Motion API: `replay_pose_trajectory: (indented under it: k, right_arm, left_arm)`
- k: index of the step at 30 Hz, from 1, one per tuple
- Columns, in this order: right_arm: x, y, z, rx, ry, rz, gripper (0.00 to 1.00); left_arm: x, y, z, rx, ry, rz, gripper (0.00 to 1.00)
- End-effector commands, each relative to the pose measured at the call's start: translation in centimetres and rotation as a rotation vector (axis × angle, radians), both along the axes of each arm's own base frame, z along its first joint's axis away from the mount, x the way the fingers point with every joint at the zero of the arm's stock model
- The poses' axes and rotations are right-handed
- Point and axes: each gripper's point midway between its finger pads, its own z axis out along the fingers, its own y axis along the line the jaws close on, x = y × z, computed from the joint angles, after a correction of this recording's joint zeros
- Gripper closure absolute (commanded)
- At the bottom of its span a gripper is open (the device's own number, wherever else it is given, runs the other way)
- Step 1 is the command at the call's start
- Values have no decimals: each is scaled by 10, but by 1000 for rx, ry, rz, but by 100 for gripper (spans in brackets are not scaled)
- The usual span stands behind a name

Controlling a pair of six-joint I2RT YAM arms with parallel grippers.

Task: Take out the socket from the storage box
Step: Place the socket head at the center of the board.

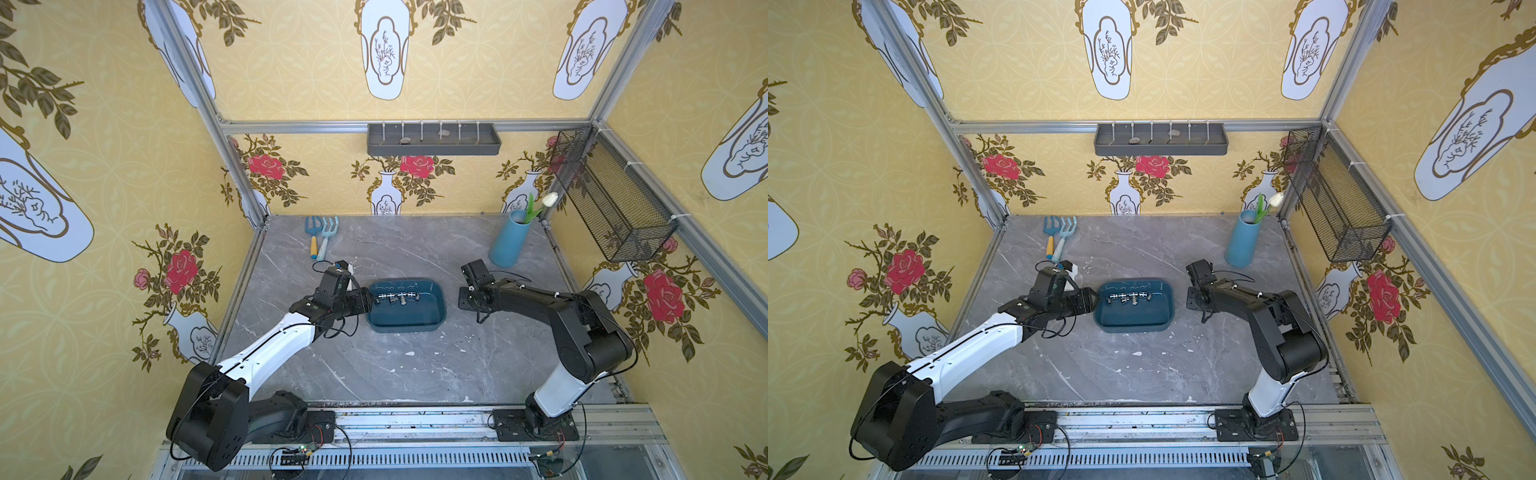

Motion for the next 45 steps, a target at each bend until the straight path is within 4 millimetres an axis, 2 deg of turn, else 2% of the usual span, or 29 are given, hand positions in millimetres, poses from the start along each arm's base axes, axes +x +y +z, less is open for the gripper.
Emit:
replay_pose_trajectory:
  k: [1,11,17,23,39,45]
  right_arm:
    - [7,-2,0,-17,-19,11,54]
    - [26,-5,-11,-25,-18,26,58]
    - [34,-10,-10,-17,-26,15,59]
    - [39,-8,-9,-9,-34,35,62]
    - [43,-2,-3,13,-44,74,57]
    - [41,-4,0,-2,-40,74,55]
  left_arm:
    - [3,-1,1,-6,-12,5,35]
    - [2,0,-1,-4,-9,6,35]
    - [2,0,-2,-2,-8,7,35]
    - [2,0,-3,-1,-5,8,35]
    - [1,1,-7,1,1,8,35]
    - [5,-2,3,6,-23,-13,35]
